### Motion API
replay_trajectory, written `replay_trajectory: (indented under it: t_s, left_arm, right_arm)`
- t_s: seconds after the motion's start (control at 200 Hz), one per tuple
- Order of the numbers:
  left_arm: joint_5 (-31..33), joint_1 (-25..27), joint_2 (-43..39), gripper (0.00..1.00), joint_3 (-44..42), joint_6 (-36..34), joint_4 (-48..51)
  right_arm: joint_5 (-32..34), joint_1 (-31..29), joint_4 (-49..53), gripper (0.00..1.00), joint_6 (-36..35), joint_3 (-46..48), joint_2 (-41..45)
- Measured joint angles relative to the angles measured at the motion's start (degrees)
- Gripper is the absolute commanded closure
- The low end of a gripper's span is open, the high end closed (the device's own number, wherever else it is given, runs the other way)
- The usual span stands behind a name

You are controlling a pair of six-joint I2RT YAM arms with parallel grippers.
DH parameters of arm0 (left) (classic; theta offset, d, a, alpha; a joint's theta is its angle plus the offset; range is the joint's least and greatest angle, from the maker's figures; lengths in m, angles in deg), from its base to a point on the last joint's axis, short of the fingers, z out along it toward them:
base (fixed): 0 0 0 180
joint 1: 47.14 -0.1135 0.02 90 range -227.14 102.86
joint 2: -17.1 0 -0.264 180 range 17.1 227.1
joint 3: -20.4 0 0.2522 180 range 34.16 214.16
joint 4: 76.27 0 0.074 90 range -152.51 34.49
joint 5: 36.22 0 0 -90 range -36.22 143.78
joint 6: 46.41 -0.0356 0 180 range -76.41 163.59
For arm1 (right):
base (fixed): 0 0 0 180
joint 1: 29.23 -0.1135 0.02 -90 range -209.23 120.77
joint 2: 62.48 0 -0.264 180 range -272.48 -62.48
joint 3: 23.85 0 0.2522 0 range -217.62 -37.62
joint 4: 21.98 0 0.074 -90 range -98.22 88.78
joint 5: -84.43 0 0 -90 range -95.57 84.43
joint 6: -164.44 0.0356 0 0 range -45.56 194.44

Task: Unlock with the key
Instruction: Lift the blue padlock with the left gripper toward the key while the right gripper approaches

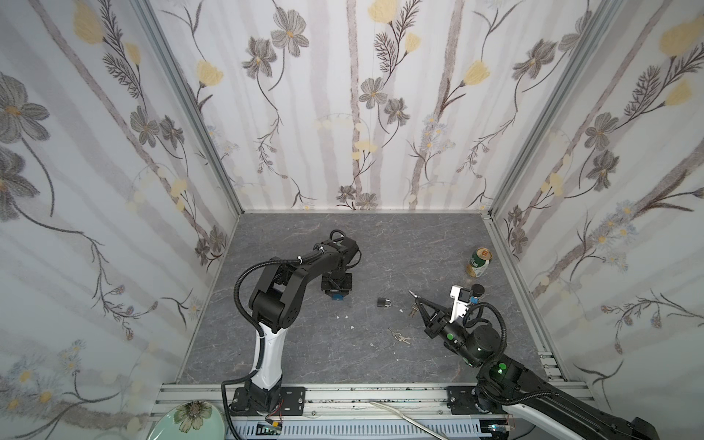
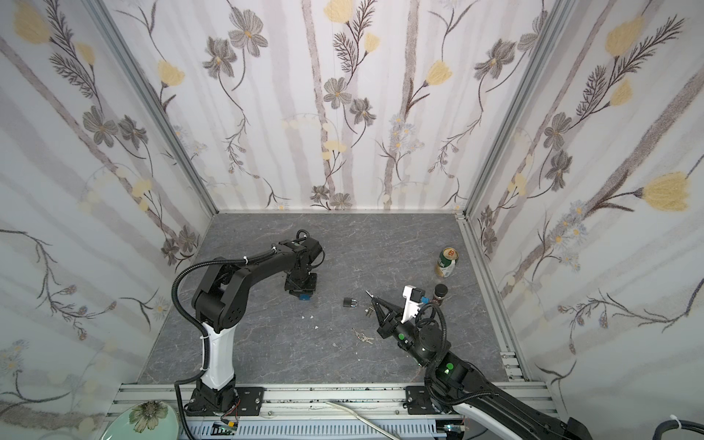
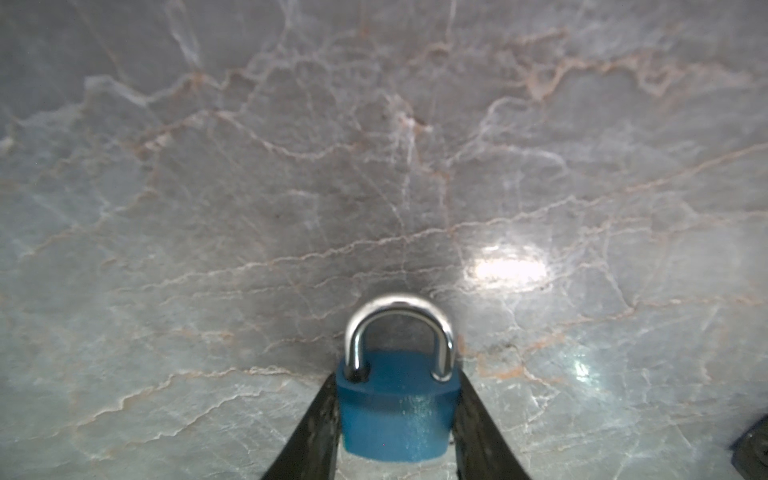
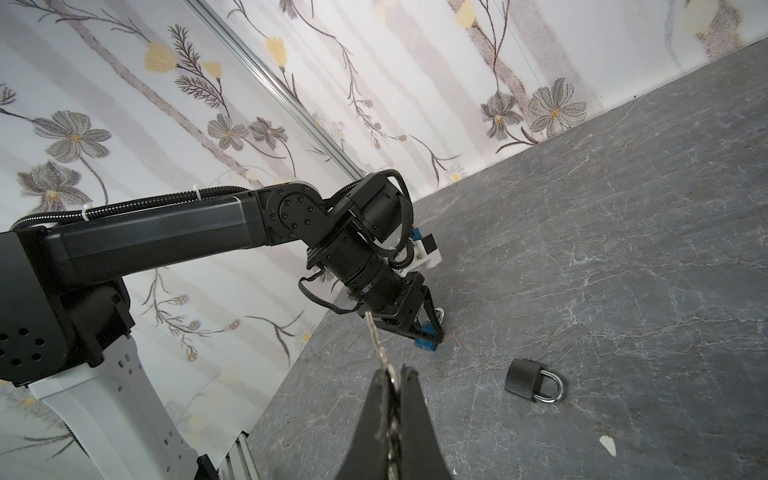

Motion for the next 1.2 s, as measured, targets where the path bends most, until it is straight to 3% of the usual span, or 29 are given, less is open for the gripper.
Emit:
replay_trajectory:
  t_s: [0.275, 0.455, 0.829, 1.199]
  left_arm:
    - [-1.0, -0.1, -1.1, 0.75, -0.6, 1.2, -0.5]
    - [-2.1, -0.1, -8.6, 0.74, -4.8, 5.1, -2.8]
    - [-4.0, -0.1, -28.8, 0.71, -15.8, 20.3, -10.5]
    - [-6.4, 2.2, -40.0, 0.71, -23.5, 37.4, -18.5]
  right_arm:
    - [-0.9, 0.0, 0.1, 1.0, -0.6, -1.7, -3.5]
    - [-2.6, -0.4, -0.7, 1.0, -1.7, -2.8, -8.6]
    - [-3.7, -3.4, -11.8, 1.0, -3.6, -5.5, -23.2]
    - [-0.9, -8.0, -28.0, 1.0, -4.1, -8.3, -39.8]
